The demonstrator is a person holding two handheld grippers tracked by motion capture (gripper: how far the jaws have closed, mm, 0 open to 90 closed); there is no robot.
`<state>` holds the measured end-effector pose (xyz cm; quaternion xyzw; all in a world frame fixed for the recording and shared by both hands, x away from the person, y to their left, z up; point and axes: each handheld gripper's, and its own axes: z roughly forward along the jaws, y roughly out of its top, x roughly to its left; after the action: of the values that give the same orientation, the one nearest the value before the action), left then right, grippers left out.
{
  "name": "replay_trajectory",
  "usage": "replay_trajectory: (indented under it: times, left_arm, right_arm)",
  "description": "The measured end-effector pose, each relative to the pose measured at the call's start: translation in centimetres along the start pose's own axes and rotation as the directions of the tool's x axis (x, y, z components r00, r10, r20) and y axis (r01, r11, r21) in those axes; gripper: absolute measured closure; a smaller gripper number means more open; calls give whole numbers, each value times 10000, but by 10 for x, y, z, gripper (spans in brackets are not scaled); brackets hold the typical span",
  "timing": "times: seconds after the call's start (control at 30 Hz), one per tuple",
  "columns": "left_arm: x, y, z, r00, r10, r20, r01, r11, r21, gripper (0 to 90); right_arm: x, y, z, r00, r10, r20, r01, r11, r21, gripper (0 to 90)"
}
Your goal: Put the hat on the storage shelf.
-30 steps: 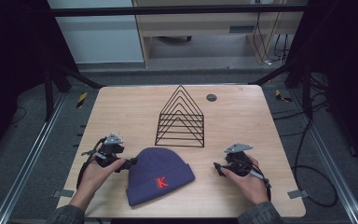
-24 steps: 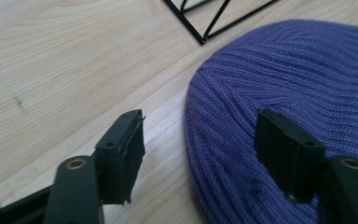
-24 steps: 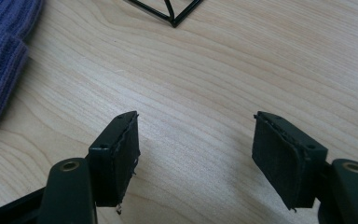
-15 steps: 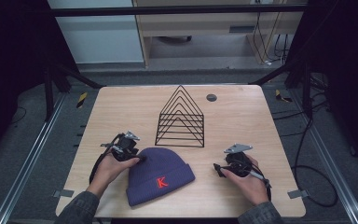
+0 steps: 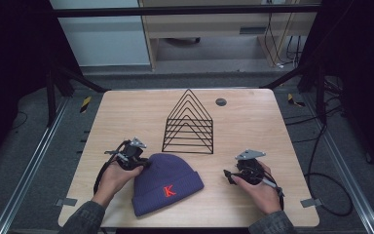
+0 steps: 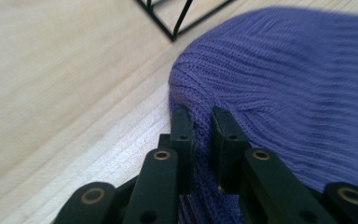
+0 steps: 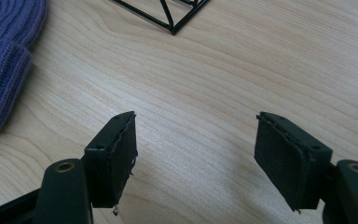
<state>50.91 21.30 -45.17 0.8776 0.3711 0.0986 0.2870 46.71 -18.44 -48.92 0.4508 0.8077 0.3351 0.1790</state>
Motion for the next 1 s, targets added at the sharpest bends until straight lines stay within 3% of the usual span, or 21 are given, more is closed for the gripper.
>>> replay_trajectory:
  times: [0.17,0.3,0.43,0.6,0.67,0.8,1.0]
  left_arm:
    - [-15,10,-23,9985,517,-184,-526,9972,-532,807]
    - [-31,19,-39,9915,1226,-439,-1260,9884,-848,809]
    - [-47,25,-53,9785,1938,-707,-2007,9737,-1080,809]
    - [-61,31,-70,9669,2426,-787,-2519,9566,-1465,810]
    - [-65,35,-78,9595,2696,-822,-2796,9471,-1578,811]
    - [-72,45,-95,9472,3062,-951,-3195,9269,-1970,812]
    - [-74,57,-112,9364,3296,-1207,-3494,9081,-2308,812]
  right_arm:
    - [0,-1,-1,10000,51,47,-51,10000,-34,294]
    - [-1,-1,-1,10000,21,81,-20,10000,-48,292]
    - [-1,-1,-1,10000,-2,87,2,10000,-62,289]
    - [0,-1,-2,10000,-21,64,22,9999,-122,285]
    - [1,0,-2,10000,-57,32,58,9998,-180,278]
    - [5,1,-2,9991,-435,9,435,9989,-162,247]
    - [12,5,-6,9978,-658,-123,651,9965,-520,238]
